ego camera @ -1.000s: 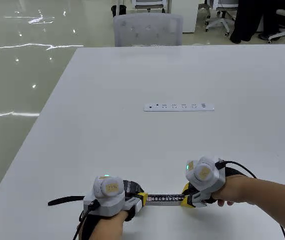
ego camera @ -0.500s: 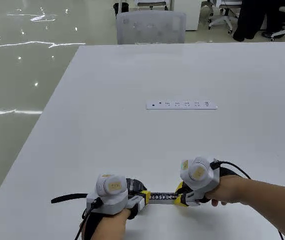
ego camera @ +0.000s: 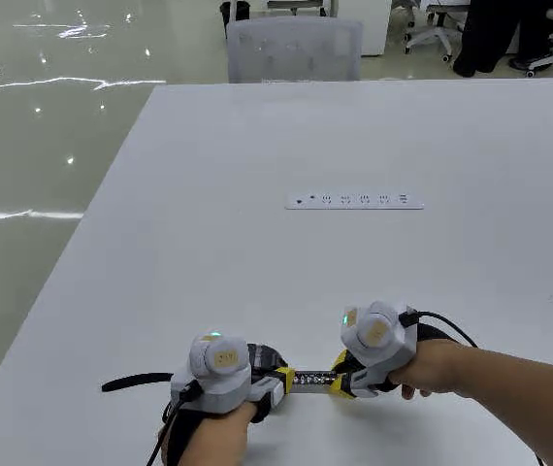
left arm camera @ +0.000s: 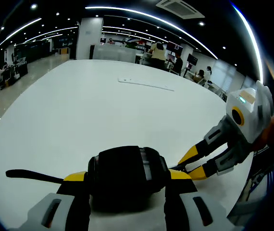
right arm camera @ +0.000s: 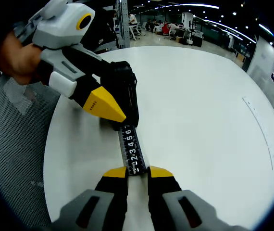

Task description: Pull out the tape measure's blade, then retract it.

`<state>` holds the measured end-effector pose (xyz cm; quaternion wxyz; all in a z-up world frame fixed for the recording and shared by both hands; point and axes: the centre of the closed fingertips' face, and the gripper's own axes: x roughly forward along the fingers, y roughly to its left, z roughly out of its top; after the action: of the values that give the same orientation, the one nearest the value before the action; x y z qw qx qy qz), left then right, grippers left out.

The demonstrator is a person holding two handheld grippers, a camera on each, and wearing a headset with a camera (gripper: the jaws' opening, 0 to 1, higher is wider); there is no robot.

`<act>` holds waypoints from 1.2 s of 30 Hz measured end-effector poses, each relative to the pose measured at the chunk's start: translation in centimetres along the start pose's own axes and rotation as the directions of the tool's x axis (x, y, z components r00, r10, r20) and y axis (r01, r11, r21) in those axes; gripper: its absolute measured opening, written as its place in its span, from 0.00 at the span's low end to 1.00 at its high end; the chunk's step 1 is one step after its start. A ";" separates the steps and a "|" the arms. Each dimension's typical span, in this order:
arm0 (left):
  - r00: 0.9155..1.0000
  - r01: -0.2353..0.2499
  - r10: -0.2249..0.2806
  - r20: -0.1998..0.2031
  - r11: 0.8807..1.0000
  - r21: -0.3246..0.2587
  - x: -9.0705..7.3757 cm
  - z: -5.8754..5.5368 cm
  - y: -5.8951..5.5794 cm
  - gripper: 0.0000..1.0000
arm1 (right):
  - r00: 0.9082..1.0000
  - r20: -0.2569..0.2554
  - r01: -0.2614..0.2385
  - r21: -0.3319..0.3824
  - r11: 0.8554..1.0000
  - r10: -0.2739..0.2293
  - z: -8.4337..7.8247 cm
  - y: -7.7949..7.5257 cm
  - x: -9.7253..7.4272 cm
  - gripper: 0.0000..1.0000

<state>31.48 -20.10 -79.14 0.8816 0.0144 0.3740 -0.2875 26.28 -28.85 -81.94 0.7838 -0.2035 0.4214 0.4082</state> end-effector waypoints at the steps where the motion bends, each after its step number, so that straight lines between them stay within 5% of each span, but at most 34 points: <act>1: 1.000 0.000 0.000 0.000 1.000 0.001 0.0 0.0 0.0 0.59 | 1.000 0.002 0.001 0.002 1.000 -0.001 0.1 0.0 0.0 0.13; 36: 1.000 0.012 -0.012 0.010 1.000 -0.008 -0.1 0.1 0.0 0.59 | 0.999 0.049 -0.013 0.023 1.000 0.012 3.1 0.9 2.1 0.13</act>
<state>31.51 -20.07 -78.97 0.8818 0.0075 0.3710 -0.2912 27.74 -25.32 -81.89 0.7936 -0.1816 0.4083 0.4130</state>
